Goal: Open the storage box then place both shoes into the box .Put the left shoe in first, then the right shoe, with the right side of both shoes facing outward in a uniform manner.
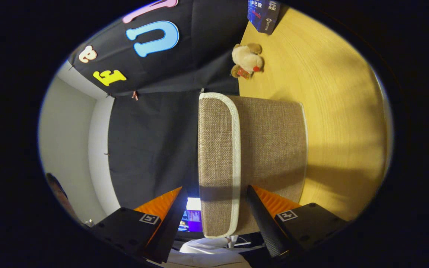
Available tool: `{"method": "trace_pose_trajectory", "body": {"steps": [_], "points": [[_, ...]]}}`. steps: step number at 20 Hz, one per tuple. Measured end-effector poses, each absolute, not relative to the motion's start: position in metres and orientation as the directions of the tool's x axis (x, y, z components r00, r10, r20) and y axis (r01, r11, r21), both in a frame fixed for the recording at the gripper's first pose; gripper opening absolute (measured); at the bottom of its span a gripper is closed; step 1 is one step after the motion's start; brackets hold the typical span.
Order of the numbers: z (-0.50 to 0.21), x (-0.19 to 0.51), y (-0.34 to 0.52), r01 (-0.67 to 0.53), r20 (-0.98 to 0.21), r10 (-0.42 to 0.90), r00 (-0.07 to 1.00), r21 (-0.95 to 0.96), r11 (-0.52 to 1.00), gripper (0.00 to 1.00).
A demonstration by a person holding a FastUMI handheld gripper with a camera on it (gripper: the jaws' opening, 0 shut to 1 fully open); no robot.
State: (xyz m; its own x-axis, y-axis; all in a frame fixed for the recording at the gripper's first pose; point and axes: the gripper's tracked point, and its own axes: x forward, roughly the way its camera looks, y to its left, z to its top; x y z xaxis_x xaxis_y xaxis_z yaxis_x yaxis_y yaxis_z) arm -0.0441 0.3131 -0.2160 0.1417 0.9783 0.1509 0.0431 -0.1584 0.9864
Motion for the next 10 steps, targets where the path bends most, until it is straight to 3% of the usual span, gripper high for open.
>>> {"method": "trace_pose_trajectory", "body": {"steps": [3,4,7,8,10], "points": [[-0.208,-0.046,0.312,0.066,0.221,0.965,0.138,0.970,-0.232,0.93],[-0.208,-0.046,0.309,0.089,0.241,0.960,0.141,0.963,-0.254,0.82],[-0.214,-0.048,0.313,0.104,0.246,0.960,0.130,0.960,-0.260,0.69],[-0.221,-0.053,0.314,0.106,0.228,0.966,0.124,0.965,-0.242,0.50],[-0.219,-0.054,0.318,0.113,0.235,0.964,0.125,0.962,-0.250,0.27]]}}
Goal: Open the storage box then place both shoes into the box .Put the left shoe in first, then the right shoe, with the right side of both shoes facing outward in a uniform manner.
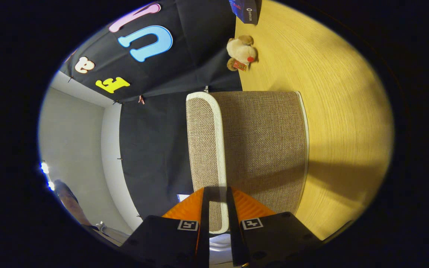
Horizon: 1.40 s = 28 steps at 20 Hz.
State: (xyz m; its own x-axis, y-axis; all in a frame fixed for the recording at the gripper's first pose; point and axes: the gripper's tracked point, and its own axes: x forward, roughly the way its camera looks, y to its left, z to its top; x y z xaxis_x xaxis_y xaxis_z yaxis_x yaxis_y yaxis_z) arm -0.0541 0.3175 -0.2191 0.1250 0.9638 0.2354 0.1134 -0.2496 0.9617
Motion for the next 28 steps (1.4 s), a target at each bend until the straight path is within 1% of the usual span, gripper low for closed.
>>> {"method": "trace_pose_trajectory", "body": {"steps": [1,2,3,5,10,12,17,20,24,28], "points": [[-0.223,-0.049,0.318,0.094,0.222,0.967,0.126,0.968,-0.234,0.27],[-0.223,-0.054,0.320,0.085,0.218,0.966,0.136,0.969,-0.231,0.19],[-0.219,-0.054,0.315,0.081,0.238,0.959,0.155,0.964,-0.252,0.13],[-0.200,-0.056,0.307,0.058,0.306,0.936,0.171,0.946,-0.320,0.05],[-0.157,-0.049,0.300,-0.013,0.359,0.907,0.219,0.931,-0.365,0.05],[-0.137,-0.049,0.301,-0.043,0.360,0.904,0.231,0.932,-0.360,0.05],[-0.064,-0.041,0.327,-0.126,0.363,0.908,0.208,0.931,-0.343,0.05],[-0.028,-0.030,0.363,-0.183,0.313,0.928,0.201,0.943,-0.279,0.05],[0.000,-0.031,0.405,-0.250,0.258,0.950,0.175,0.945,-0.210,0.05],[0.018,-0.028,0.448,-0.265,0.222,0.960,0.168,0.949,-0.173,0.05]]}}
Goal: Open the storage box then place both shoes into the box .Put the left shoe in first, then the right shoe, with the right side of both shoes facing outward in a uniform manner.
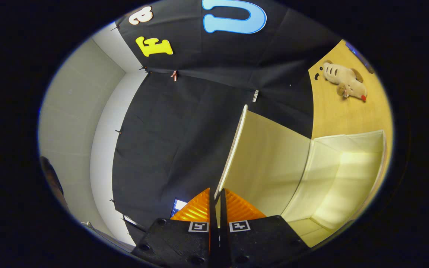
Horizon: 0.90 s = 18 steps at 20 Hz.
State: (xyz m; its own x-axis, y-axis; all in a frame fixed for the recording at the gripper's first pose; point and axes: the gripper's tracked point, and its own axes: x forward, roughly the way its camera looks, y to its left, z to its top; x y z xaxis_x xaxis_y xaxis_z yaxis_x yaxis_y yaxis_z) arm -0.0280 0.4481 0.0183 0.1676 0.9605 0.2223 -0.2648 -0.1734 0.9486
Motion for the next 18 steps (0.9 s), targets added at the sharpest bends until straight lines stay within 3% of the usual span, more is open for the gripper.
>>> {"method": "trace_pose_trajectory", "body": {"steps": [7,9,12,13,14,16,18], "points": [[0.018,-0.034,0.515,-0.276,0.117,0.980,0.160,0.959,-0.070,0.05],[0.009,-0.040,0.523,-0.304,0.075,0.985,0.153,0.952,-0.025,0.12],[-0.001,-0.047,0.529,-0.330,0.035,0.990,0.137,0.944,0.012,0.46],[-0.002,-0.048,0.527,-0.340,0.029,0.990,0.136,0.940,0.019,0.53],[-0.004,-0.048,0.525,-0.353,0.024,0.990,0.139,0.935,0.027,0.71],[-0.008,-0.043,0.515,-0.389,0.008,0.987,0.163,0.919,0.057,0.89],[-0.012,-0.037,0.498,-0.425,-0.009,0.981,0.196,0.900,0.093,0.92]]}}
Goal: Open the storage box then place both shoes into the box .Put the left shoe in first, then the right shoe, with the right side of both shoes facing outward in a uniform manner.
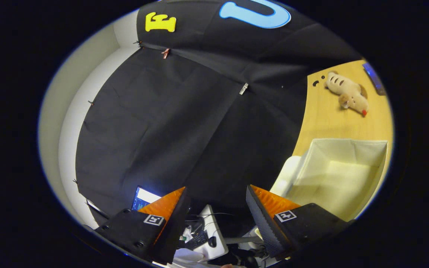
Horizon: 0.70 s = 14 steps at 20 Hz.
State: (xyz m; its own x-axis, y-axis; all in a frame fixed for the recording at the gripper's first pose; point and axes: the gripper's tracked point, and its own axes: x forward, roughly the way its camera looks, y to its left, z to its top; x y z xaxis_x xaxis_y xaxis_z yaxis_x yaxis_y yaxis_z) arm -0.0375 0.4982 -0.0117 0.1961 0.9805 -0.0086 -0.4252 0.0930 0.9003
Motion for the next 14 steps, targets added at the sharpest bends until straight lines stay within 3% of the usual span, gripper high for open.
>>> {"method": "trace_pose_trajectory", "body": {"steps": [6,10,14], "points": [[-0.030,-0.027,0.415,-0.500,-0.086,0.939,0.334,0.828,0.254,0.96],[-0.068,-0.001,0.337,-0.500,-0.232,0.848,0.478,0.722,0.479,0.96],[-0.126,0.019,0.249,-0.424,-0.432,0.678,0.594,0.548,0.721,0.96]]}}
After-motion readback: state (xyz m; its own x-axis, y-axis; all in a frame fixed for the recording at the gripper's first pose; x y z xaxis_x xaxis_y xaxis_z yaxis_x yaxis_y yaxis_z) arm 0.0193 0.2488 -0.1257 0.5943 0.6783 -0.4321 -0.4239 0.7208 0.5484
